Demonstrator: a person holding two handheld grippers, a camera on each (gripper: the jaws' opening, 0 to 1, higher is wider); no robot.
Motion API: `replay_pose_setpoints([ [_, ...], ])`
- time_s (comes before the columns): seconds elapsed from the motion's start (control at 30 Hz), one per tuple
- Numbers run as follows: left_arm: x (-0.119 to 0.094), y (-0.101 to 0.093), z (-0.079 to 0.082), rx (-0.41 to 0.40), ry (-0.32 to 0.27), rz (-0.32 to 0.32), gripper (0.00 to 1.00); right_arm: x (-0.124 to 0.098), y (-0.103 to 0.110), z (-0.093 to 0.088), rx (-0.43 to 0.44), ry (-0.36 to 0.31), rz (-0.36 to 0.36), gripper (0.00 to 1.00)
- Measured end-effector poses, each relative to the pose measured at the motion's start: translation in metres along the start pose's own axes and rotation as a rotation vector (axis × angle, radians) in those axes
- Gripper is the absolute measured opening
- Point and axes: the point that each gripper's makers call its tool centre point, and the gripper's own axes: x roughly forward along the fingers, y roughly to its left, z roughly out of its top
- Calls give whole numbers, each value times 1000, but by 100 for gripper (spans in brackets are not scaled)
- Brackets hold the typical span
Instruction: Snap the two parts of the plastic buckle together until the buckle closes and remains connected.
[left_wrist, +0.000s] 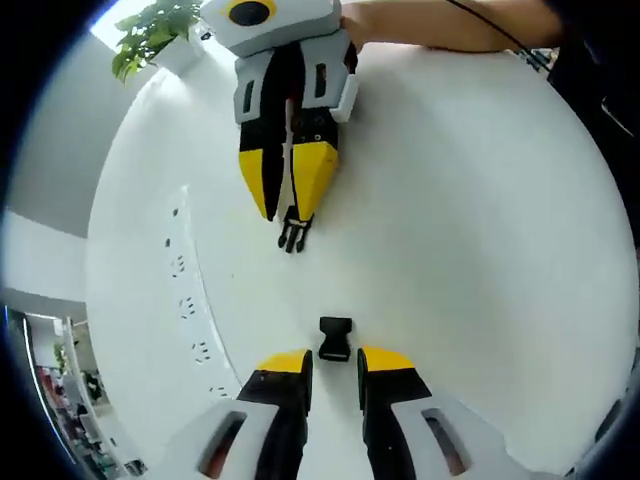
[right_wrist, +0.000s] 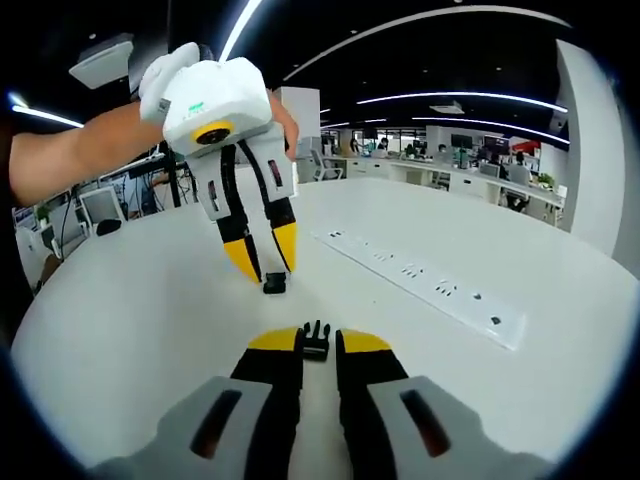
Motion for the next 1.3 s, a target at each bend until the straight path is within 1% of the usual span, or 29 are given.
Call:
replay_pose_setpoints([
  [0.17, 0, -1, -1, -39, -32, -24, 16, 0, 0, 0, 1, 0, 1, 13],
  [0.3, 1, -4, 2, -60, -57, -48, 16, 0, 0, 0, 9, -2, 4, 13],
  [0.47, 1, -3, 1, -70, -60, -56, 14, -1, -1, 1, 16, -6, 5, 13],
  [0.6, 1, -4, 1, -123, -91, -72, 12, 0, 0, 0, 14, -2, 8, 13],
  [0.7, 1, -4, 2, -166, -133, -77, 12, 0, 0, 1, 18, -5, 11, 13],
  [0.77, 1, -6, 4, -209, -167, -95, 14, -1, -1, 1, 19, -7, 10, 13],
  [0.87, 1, -6, 3, -237, -190, -93, 14, -1, -1, 2, 18, -6, 10, 13],
  [1.0, 1, -8, 6, -305, -254, -81, 14, 0, -1, 2, 18, -5, 11, 13],
  [1.07, 2, -8, 11, -352, -323, -69, 14, 1, -3, 2, 19, -4, 10, 13],
  [1.13, 2, -8, 11, -362, -341, -63, 14, 1, -4, 2, 18, -4, 10, 13],
  [1.17, 2, -8, 8, -409, -382, -42, 14, 1, -4, 2, 19, -4, 10, 13],
  [1.3, 1, -10, 5, -473, -474, -2, 15, 2, -4, 1, 18, -3, 10, 13],
])
